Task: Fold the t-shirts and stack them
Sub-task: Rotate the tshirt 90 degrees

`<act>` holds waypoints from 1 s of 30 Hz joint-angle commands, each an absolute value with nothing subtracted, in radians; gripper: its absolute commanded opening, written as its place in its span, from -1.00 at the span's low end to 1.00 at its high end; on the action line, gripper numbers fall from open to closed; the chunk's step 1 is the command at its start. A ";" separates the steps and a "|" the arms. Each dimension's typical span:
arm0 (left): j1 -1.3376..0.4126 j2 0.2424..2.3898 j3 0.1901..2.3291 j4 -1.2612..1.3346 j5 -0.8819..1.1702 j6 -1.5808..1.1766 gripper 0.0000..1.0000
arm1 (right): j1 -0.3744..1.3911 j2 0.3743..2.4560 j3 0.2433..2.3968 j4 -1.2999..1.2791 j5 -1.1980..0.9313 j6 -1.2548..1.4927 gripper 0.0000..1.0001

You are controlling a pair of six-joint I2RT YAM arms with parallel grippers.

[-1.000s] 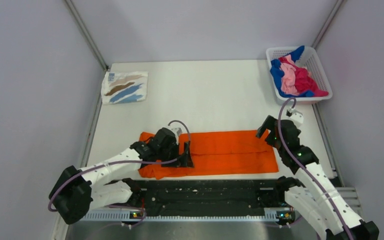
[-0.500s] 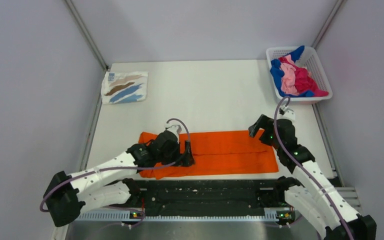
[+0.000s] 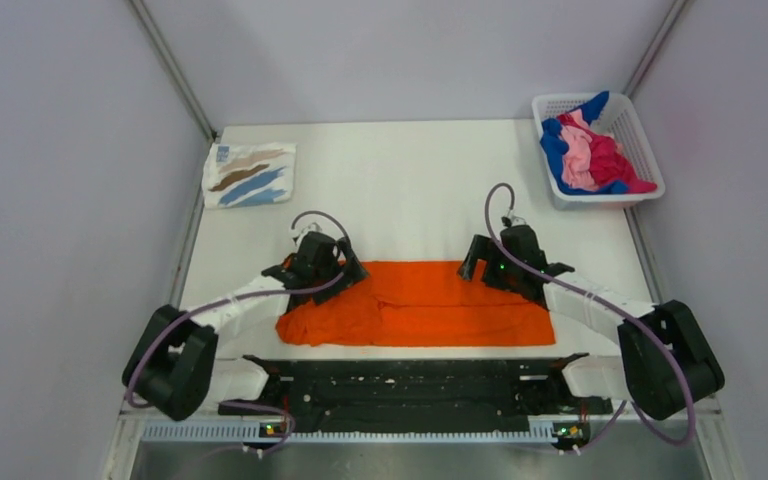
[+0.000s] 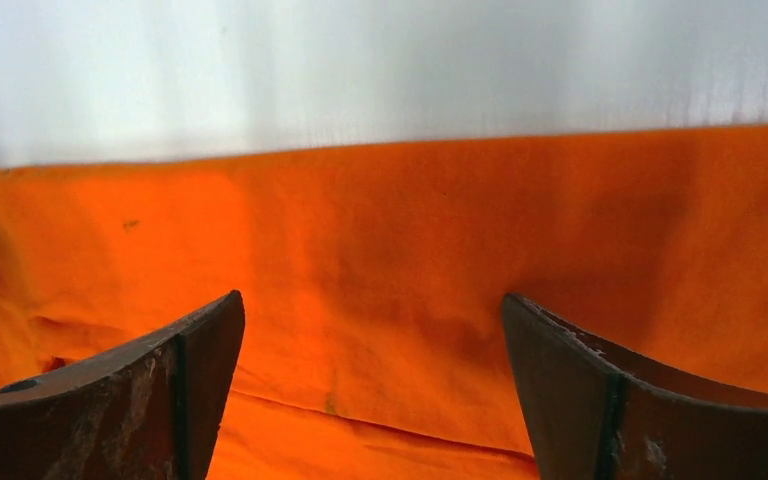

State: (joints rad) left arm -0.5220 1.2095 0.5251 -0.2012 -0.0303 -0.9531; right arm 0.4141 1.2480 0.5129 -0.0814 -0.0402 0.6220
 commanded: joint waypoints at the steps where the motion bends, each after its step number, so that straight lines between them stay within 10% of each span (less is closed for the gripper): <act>1: -0.473 1.413 0.640 -0.055 -0.070 -0.931 0.98 | 0.441 1.289 0.546 -0.017 -0.061 0.632 0.97; 10: -0.415 2.059 1.434 -0.195 -0.107 -0.841 0.98 | 0.581 1.289 0.480 -0.088 -0.119 0.668 0.97; 16: -0.414 2.539 2.100 -0.115 0.226 -0.923 0.98 | 0.721 1.309 0.493 -0.046 -0.181 0.625 0.97; 30: -0.435 2.831 2.413 0.196 0.223 -1.133 0.98 | 0.772 1.394 0.624 0.044 -0.201 0.548 0.97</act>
